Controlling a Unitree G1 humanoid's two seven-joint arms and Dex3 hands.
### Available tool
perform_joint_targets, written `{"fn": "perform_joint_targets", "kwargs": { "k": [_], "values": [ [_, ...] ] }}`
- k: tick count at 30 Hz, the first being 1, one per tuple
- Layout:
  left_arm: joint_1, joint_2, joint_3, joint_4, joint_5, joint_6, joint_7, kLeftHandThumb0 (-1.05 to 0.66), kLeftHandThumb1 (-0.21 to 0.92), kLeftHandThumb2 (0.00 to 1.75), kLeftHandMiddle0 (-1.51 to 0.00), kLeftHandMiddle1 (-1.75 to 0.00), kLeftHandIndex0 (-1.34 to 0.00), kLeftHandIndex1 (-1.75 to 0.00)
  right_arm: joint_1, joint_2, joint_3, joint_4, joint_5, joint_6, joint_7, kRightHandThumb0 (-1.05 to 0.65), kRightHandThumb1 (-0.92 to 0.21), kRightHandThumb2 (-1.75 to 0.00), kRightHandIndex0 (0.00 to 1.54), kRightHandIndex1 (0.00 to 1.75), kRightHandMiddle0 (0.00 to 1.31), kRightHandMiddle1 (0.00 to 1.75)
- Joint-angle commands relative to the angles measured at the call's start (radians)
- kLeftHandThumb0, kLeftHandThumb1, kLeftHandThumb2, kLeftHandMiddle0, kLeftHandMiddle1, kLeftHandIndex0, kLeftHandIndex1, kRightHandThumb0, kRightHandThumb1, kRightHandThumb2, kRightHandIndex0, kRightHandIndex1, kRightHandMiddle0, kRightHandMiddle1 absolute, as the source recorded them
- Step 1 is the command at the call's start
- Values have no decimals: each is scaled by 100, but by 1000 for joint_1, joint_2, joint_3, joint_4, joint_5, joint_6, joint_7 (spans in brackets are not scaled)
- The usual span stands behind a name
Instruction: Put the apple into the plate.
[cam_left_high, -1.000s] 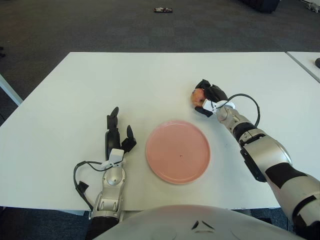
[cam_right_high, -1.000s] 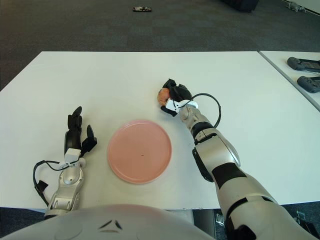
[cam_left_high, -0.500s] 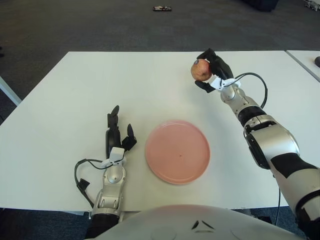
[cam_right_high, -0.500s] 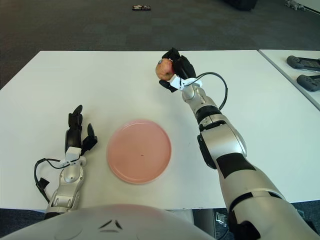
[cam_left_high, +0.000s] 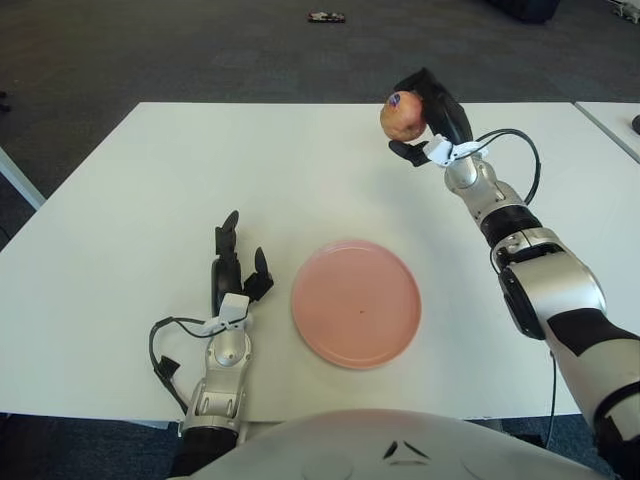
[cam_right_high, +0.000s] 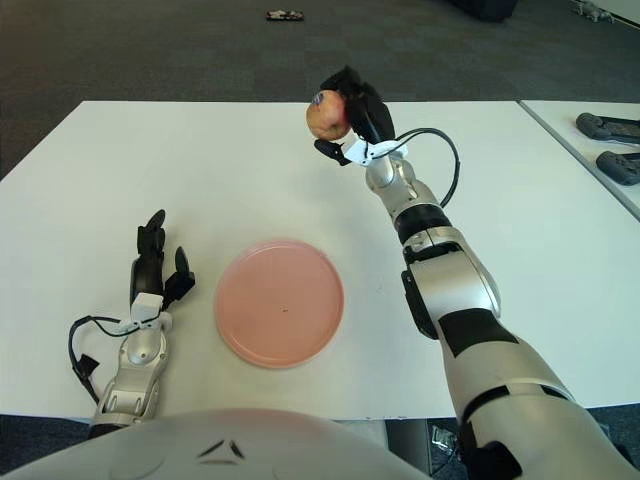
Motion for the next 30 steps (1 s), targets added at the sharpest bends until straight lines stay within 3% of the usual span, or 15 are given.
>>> {"fn": "perform_joint_targets", "kwargs": {
  "k": [1,9,19,25,30],
  "values": [
    [-11,3,-3,-12,3,16,-5,-84,92,94,-22,-10,0,-63,65,-17,-29,-138,43,-3,38,-47,-32,-131,121,175,61,175],
    [-7,3,-6,-24,6,28,-4,-86,92,95,-22,-10,0,-63,259,-11,-38,-429,142,13,216,-47,-32,-131,119,175,60,175],
    [-4,6,-2,-40,1,42,-6,-87,92,94,-23,-10,0,-62,374,-35,-59,-554,234,-37,389,-47,-32,-131,119,175,61,175],
    [-3,11,5,-40,6,37,0,-86,92,95,-24,-11,0,-63,560,-65,-36,-655,267,-150,466,-47,-30,-134,118,175,62,175],
    [-3,15,10,-40,6,38,-1,-86,92,96,-24,-11,0,-63,589,-107,-17,-727,332,-105,608,-48,-29,-134,117,175,62,175]
  ]
}}
